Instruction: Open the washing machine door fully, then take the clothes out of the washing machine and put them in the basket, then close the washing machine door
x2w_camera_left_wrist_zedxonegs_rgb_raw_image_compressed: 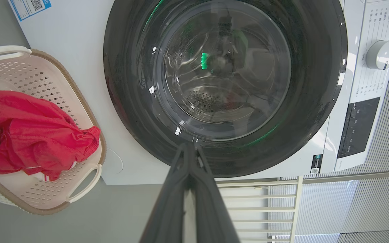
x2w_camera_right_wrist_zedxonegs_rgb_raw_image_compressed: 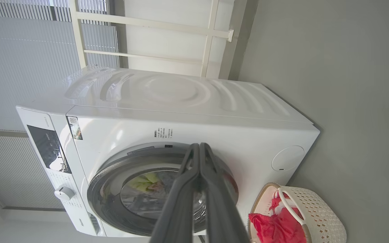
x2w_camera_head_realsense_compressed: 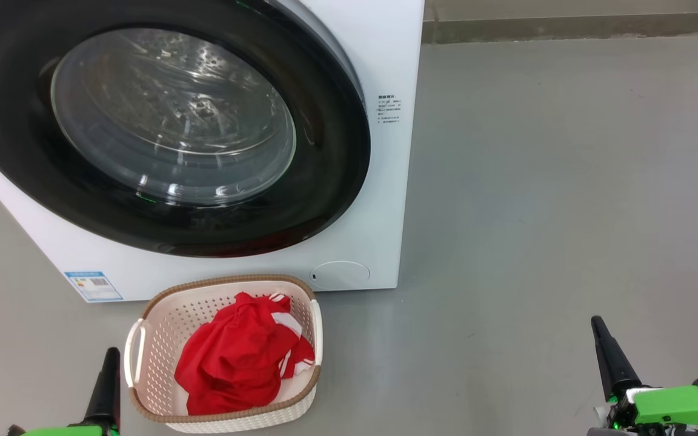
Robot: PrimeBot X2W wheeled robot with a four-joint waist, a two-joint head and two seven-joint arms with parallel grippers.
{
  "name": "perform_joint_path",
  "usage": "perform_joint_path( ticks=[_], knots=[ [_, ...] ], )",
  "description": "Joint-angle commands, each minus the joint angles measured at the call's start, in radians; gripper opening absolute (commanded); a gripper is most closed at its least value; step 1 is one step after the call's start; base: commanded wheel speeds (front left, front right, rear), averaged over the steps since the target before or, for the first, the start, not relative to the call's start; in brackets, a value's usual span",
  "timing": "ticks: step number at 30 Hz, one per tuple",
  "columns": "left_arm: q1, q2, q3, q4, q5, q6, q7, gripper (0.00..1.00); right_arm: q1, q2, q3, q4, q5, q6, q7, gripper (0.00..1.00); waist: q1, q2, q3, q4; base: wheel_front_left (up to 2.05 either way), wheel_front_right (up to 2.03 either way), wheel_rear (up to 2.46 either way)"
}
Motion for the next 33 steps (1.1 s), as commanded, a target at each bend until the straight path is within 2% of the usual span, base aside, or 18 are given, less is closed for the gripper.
perform_joint_path(
  ticks=[1, 8, 33],
  knots=[
    [-0.047, 0.014, 0.037, -0.02, -0.036, -0.003, 0.013, 0.0, -0.043, -0.001, 0.013, -0.033, 0.03, -0.001, 0.01, 0.0, 0.0, 0.0, -0.001, -0.001, 0.0, 0.0, 0.0],
    [-0.054, 0.013, 0.047, -0.02, -0.109, -0.003, 0.034, 0.0, -0.047, 0.005, 0.005, -0.039, 0.096, -0.001, 0.031, 0.0, 0.0, 0.0, -0.005, -0.003, 0.0, 0.0, 0.0],
    [-0.054, 0.008, 0.053, -0.019, -0.105, -0.003, 0.038, 0.0, -0.047, 0.005, 0.005, -0.039, 0.096, -0.001, 0.031, 0.0, 0.0, 0.0, -0.005, -0.003, 0.0, 0.0, 0.0]
  ],
)
